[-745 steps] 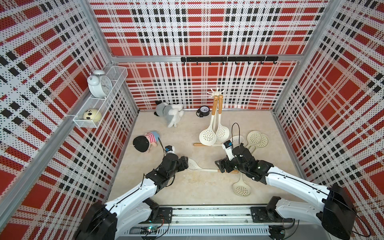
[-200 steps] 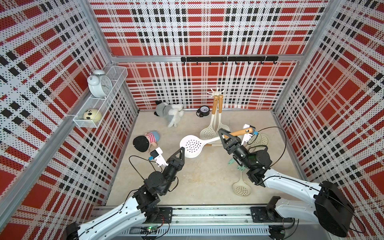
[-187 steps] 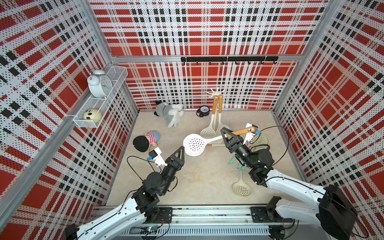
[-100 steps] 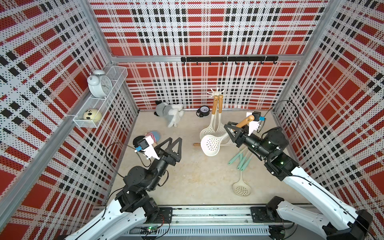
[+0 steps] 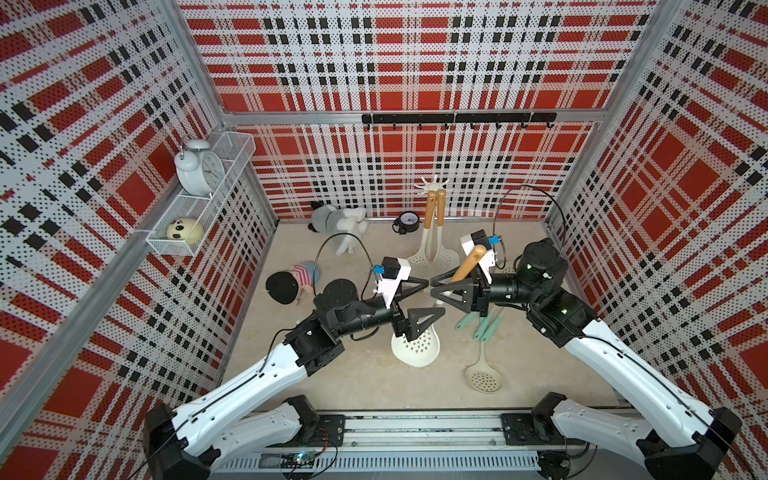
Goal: Hang the skimmer on the kitchen utensil rack
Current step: Pick up the skimmer from the center of the board.
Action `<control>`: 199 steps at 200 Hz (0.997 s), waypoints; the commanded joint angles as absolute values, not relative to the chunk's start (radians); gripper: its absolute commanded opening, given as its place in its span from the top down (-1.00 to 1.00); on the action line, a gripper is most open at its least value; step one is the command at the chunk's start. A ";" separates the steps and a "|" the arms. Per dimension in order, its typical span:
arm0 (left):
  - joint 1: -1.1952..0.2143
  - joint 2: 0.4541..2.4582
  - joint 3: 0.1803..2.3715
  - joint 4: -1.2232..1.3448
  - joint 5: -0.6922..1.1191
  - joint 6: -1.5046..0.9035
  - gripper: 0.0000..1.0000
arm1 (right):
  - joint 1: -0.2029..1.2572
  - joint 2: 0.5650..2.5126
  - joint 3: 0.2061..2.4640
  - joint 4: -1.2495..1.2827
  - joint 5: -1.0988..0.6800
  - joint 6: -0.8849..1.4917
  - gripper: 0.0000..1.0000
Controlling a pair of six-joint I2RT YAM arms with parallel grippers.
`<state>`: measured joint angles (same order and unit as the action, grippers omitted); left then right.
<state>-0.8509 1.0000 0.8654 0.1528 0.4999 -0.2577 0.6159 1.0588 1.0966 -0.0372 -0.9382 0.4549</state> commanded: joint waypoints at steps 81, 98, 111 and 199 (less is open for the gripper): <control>-0.868 1.089 0.932 0.206 0.716 -0.208 1.00 | 0.614 1.025 1.108 0.179 -1.066 0.616 1.00; -0.868 1.088 0.930 0.206 0.730 -0.205 1.00 | 0.614 1.025 1.108 0.178 -1.060 0.616 1.00; -0.870 1.083 0.928 0.206 0.737 -0.204 1.00 | 0.614 1.025 1.103 0.176 -1.056 0.617 0.98; -0.867 1.008 0.876 0.272 0.689 -0.245 1.00 | 0.614 0.918 1.028 0.036 -0.556 0.487 -1.00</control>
<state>-0.8654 1.0512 0.8978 0.2008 0.7166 -0.2161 0.6132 0.9966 1.0855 0.0795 -0.8410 0.5522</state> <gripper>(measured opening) 0.161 0.997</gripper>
